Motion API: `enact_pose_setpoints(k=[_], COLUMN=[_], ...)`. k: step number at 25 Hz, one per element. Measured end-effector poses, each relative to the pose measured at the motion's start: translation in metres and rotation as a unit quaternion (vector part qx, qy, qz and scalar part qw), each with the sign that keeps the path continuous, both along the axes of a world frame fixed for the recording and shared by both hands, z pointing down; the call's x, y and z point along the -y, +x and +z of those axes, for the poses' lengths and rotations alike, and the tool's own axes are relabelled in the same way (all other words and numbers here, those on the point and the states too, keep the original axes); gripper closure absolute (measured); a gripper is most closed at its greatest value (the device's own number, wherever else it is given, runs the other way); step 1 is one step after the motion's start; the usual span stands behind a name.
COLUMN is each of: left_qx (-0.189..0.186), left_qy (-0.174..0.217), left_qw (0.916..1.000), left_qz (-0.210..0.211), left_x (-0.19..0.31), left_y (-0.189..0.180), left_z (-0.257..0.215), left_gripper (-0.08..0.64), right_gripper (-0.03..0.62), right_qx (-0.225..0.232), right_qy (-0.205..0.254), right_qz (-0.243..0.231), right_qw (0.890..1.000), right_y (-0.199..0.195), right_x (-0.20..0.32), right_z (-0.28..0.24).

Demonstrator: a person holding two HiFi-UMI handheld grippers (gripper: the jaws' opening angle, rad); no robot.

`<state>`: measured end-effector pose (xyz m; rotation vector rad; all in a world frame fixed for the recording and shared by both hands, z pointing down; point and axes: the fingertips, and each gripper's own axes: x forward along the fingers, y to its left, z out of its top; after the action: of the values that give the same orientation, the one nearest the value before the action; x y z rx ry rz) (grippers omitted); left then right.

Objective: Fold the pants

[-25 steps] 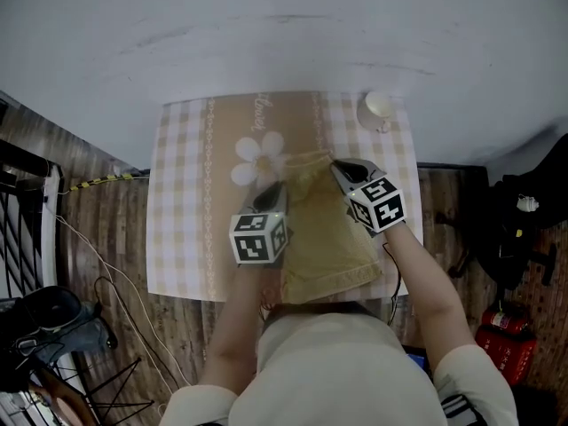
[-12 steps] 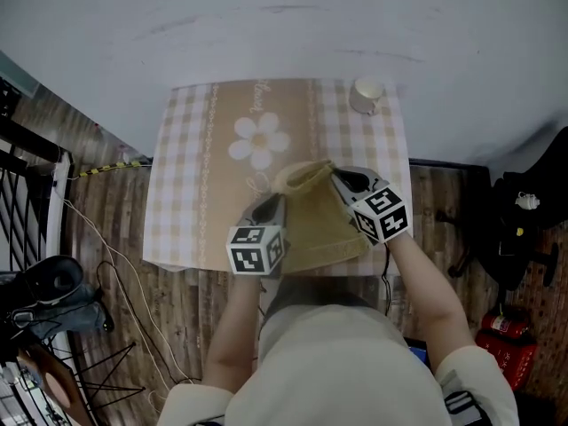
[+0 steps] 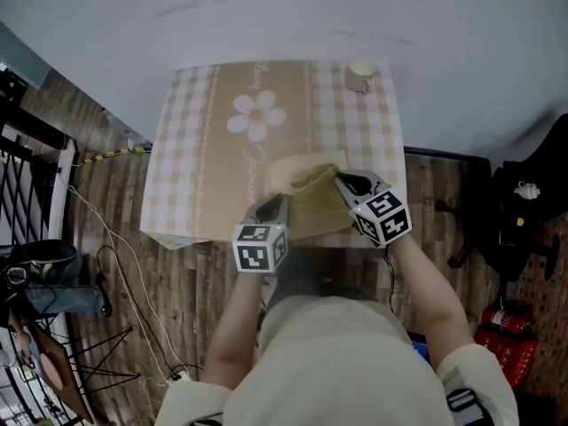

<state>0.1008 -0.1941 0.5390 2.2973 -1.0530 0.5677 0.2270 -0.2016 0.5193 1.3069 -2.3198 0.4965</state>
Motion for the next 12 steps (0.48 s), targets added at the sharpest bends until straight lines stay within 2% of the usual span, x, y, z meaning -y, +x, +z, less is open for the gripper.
enact_pose_setpoints(k=[6, 12], left_qx=[0.010, 0.040], left_qy=[0.000, -0.008], left_qw=[1.0000, 0.9991], left_qz=[-0.002, -0.012], left_x=[-0.029, -0.049], left_y=[-0.003, -0.011], left_z=[0.003, 0.017], left_gripper=[0.538, 0.537], right_gripper=[0.583, 0.581], right_qx=[0.001, 0.000], right_qy=[-0.006, -0.020], right_qz=[0.003, 0.005], right_qw=[1.000, 1.000], right_y=[-0.002, -0.008], right_x=[-0.031, -0.052], right_z=[0.007, 0.022])
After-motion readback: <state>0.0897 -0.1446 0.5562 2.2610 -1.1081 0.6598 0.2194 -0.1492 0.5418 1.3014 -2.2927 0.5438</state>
